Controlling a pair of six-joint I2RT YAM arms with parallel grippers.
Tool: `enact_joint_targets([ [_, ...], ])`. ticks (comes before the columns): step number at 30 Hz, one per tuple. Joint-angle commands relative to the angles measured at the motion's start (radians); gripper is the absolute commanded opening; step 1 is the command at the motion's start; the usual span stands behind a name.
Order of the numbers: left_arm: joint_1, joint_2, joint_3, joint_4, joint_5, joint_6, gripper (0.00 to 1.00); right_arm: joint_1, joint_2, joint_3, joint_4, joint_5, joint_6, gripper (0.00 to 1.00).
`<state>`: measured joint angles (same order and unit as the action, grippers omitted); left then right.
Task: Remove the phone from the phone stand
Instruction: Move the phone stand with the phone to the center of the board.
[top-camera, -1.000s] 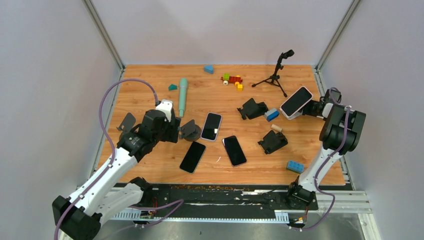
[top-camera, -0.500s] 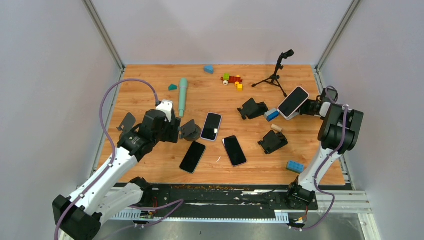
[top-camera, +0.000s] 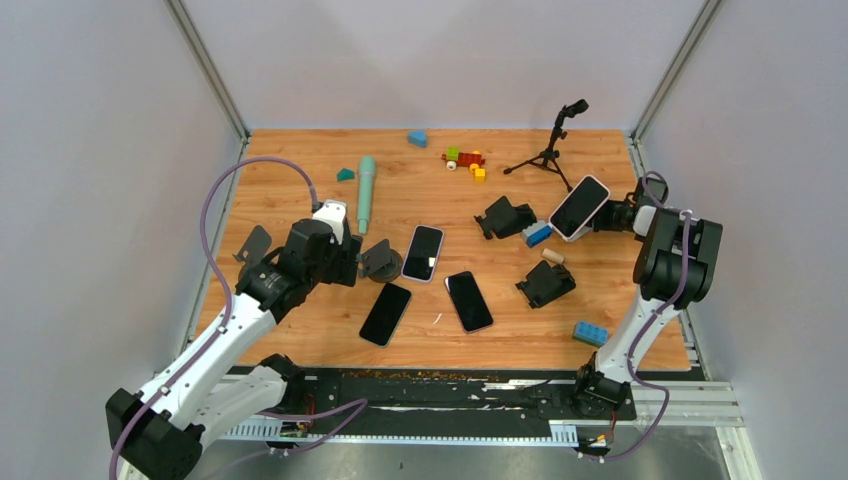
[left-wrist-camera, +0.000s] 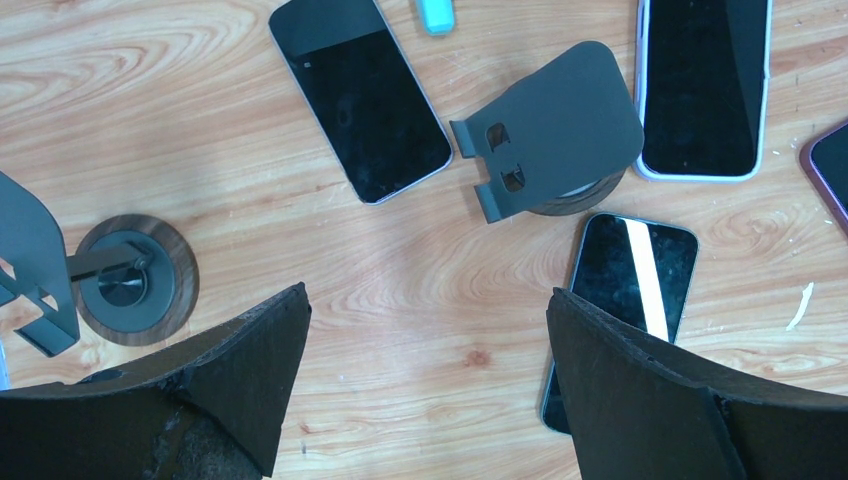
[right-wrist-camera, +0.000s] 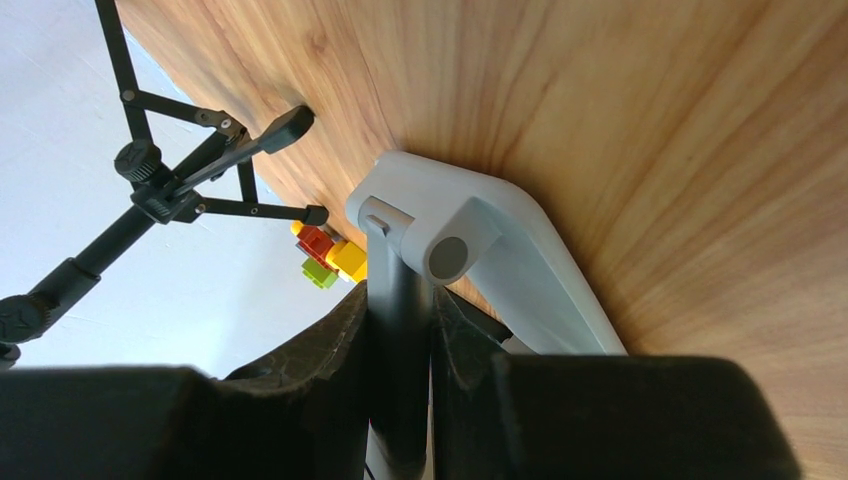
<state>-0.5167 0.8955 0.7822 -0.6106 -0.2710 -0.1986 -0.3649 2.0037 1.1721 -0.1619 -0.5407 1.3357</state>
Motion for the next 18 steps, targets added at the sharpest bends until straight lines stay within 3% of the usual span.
enact_joint_targets([
  [1,-0.003,0.002,0.006,0.011,0.004,0.007,0.95,0.060,0.013,-0.073,-0.145,0.013,-0.068,0.20],
  [18,-0.003,0.001,0.006,0.011,0.013,0.005,0.96,0.128,-0.116,-0.216,-0.123,0.021,-0.058,0.20],
])
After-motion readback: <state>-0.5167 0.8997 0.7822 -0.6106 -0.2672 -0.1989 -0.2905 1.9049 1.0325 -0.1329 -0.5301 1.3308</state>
